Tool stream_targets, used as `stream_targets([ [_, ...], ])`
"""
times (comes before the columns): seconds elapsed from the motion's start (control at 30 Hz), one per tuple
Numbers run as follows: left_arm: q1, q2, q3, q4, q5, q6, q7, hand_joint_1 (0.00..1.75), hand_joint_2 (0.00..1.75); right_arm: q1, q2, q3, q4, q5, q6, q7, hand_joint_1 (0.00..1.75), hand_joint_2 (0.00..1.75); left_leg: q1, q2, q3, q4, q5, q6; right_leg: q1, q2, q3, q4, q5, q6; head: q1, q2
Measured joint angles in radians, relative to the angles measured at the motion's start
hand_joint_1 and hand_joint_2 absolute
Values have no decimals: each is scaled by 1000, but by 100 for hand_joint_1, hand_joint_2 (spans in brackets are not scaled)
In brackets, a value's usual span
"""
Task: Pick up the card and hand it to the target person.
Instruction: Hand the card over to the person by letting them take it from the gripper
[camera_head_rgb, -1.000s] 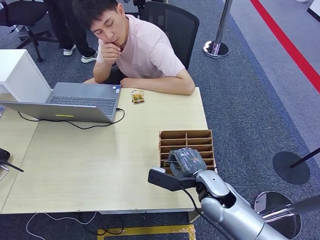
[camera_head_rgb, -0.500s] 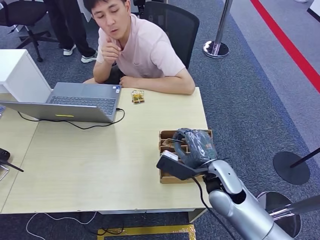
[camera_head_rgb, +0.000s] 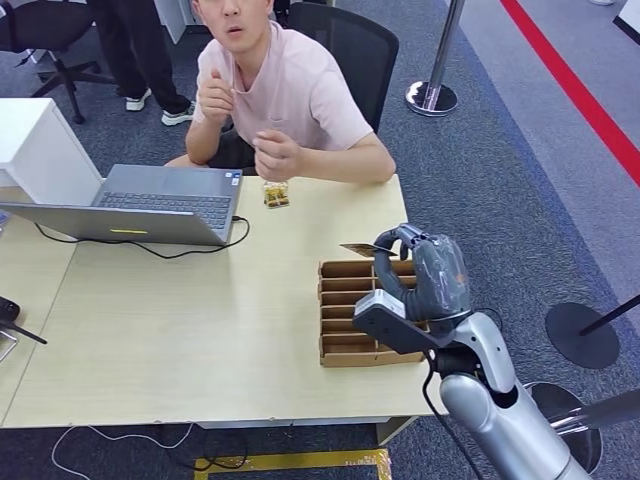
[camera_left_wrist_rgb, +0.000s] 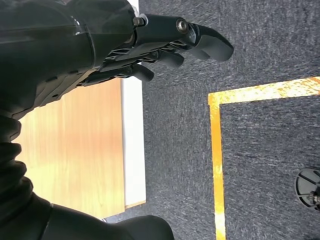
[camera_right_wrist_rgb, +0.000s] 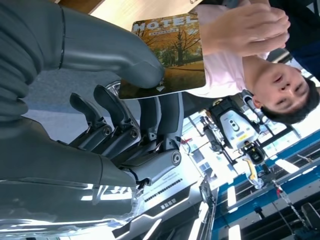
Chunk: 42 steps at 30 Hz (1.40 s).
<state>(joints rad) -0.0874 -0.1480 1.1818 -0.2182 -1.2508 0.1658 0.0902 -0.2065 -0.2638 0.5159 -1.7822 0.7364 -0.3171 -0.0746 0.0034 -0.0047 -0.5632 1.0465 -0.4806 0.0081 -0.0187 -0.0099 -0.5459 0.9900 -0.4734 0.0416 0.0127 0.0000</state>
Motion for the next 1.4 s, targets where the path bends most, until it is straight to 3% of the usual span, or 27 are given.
stream_targets([
  [0.2, -2, 0, 0, 0, -21, -10, -14, 0, 175, -26, 46, 10, 89, 89, -87, -105, 154, 175, 0, 0, -3, 0, 0, 0, 0, 1, 0, 0, 0, 0, 0, 0],
  [0.4, -14, 0, -2, 0, -45, -19, -19, 0, 175, -222, 219, 37, 540, 134, -260, -152, 154, 175, 1, 2, -2, -1, 4, 3, 0, 3, -1, 0, 4, 1, 0, 0],
  [0.5, -14, 2, -4, 0, -54, -23, -18, 0, 175, -310, 283, 38, 717, 130, -276, -144, 154, 175, 1, 2, -3, 0, 6, 3, 0, 3, -2, 0, 5, 2, 0, 0],
  [0.67, -14, 4, -4, 0, -56, -29, -12, 0, 175, -397, 337, 38, 899, 119, -270, -134, 154, 175, 0, 1, -4, 0, 6, 4, 0, 3, -2, -2, 6, 3, 0, 0],
  [0.8, -13, 5, -4, 0, -57, -33, -15, 0, 175, -425, 356, 38, 973, 116, -270, -132, 0, 175, 0, 1, -5, 0, 6, 4, 0, 3, -2, -3, 6, 4, 0, 0],
  [0.87, -13, 6, -4, 0, -59, -35, -18, 0, 175, -434, 362, 38, 999, 116, -270, -132, 0, 175, 0, 1, -5, 0, 6, 4, 0, 3, -2, -3, 7, 4, 0, 0],
  [1.0, -13, 7, -4, 0, -55, -29, -28, 0, 0, -447, 374, 38, 1039, 113, -268, -132, 0, 175, 0, 1, -6, 0, 6, 5, 0, 3, -3, -4, 7, 5, 0, 0],
  [1.2, -13, 8, -4, 0, -53, -21, -27, 0, 0, -457, 381, 36, 1068, 100, -268, -132, 0, 175, 0, 1, -6, 0, 6, 5, 0, 3, -3, -3, 7, 5, 0, 0],
  [1.4, -13, 9, -4, 0, -42, -20, -25, 0, 0, -480, 371, -6, 1068, -11, -227, -148, 0, 175, 0, 1, -6, 0, 6, 5, 0, 3, -3, -4, 7, 5, 0, 0],
])
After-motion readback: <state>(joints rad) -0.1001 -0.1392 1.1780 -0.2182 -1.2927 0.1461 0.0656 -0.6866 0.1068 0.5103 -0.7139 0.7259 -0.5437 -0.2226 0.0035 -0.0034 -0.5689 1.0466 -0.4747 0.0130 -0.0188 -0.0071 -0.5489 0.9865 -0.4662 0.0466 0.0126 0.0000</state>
